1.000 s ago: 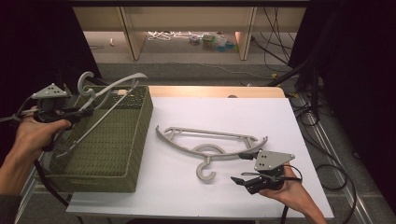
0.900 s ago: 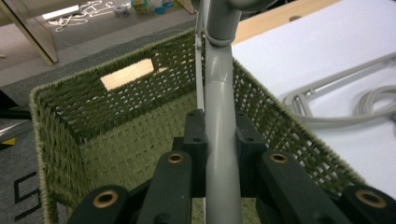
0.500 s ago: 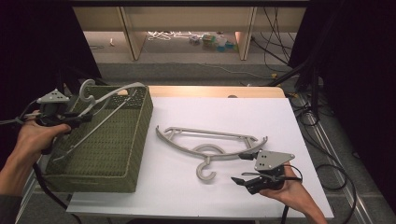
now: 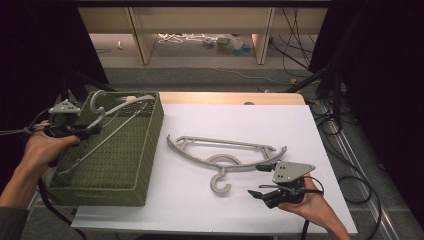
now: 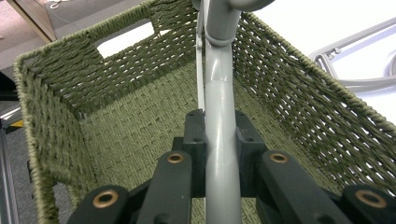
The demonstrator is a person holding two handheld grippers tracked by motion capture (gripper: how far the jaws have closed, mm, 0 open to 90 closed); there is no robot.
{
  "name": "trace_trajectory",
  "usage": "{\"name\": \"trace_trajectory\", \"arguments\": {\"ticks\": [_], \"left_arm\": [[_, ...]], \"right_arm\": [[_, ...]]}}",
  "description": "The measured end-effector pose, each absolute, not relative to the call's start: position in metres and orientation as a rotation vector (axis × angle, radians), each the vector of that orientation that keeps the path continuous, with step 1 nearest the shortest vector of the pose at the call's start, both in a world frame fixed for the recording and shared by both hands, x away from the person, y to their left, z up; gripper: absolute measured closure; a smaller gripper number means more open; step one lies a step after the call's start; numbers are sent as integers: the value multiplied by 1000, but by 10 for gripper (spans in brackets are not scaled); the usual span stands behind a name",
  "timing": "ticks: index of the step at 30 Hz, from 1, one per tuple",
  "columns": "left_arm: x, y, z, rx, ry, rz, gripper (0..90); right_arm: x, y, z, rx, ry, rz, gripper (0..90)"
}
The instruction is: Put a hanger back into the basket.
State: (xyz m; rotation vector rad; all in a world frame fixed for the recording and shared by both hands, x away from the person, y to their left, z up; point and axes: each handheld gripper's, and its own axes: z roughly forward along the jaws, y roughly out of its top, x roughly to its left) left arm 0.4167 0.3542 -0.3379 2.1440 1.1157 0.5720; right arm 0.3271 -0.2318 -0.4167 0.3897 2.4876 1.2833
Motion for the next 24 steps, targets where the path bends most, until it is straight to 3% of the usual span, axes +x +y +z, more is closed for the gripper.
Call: {"name": "trace_trajectory", "arguments": {"ticks": [9, 24], "left_arm": [[424, 361, -346, 2173, 1132, 557, 788], [432, 362, -391, 2145, 1229, 487, 787]], "right_arm": [[327, -230, -418, 378, 2501, 1277, 242], [329, -230, -419, 372, 2510, 1267, 243]]}}
